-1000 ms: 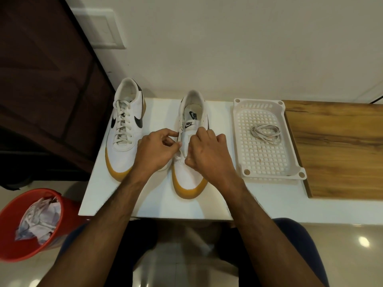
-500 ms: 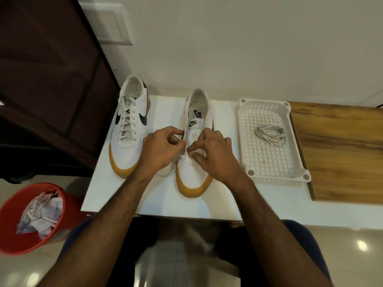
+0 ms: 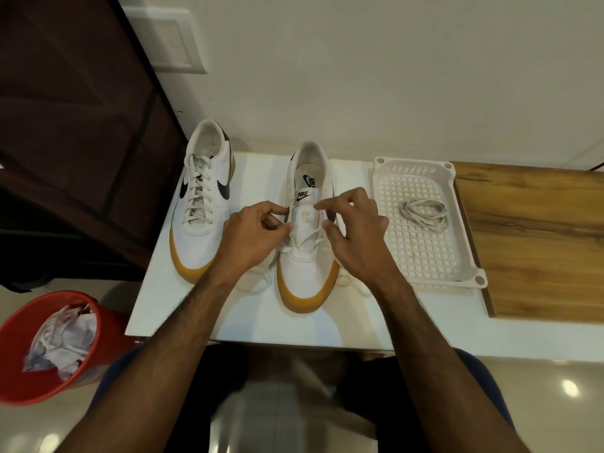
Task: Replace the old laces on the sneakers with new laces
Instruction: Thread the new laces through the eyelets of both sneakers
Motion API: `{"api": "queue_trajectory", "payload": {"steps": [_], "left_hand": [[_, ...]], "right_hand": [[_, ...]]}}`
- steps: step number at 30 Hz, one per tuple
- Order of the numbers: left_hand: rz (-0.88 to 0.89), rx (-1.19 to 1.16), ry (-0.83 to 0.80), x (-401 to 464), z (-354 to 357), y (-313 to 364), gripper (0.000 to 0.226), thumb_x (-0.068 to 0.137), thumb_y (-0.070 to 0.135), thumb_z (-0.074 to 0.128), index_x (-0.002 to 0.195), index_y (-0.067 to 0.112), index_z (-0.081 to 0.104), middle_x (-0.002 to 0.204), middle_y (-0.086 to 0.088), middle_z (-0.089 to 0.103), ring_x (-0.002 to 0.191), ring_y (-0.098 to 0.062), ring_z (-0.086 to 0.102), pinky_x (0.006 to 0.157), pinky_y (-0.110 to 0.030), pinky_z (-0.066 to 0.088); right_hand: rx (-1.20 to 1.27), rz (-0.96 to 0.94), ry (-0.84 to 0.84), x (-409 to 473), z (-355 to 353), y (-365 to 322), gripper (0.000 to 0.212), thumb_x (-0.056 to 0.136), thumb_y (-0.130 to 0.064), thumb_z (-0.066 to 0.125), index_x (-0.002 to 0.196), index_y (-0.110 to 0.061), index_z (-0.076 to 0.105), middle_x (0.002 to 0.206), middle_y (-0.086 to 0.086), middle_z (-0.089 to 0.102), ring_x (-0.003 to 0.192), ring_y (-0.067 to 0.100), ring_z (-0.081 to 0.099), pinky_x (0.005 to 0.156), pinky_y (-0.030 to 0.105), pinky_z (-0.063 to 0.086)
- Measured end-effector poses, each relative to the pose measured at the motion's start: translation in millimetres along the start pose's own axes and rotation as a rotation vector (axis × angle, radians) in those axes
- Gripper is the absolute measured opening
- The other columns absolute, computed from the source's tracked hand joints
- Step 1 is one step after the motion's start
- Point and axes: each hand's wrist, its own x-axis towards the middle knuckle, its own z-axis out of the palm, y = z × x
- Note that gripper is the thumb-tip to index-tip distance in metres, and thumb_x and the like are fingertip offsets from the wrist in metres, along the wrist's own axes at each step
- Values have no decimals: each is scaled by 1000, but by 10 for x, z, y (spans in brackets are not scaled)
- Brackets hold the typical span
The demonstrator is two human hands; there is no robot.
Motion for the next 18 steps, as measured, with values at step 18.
{"api": "queue_trajectory", "payload": {"steps": [18], "left_hand": [[-10,-27,-11,13,6,-6,17,83,31,79,98,35,71,75,16,73,78,0,68,91,-38,56]], "right_hand": [[-212,140,205,41,-111,132,12,90,-22,70,98,-30,72,118,-3,48,112,20,45,88,37,17]]}}
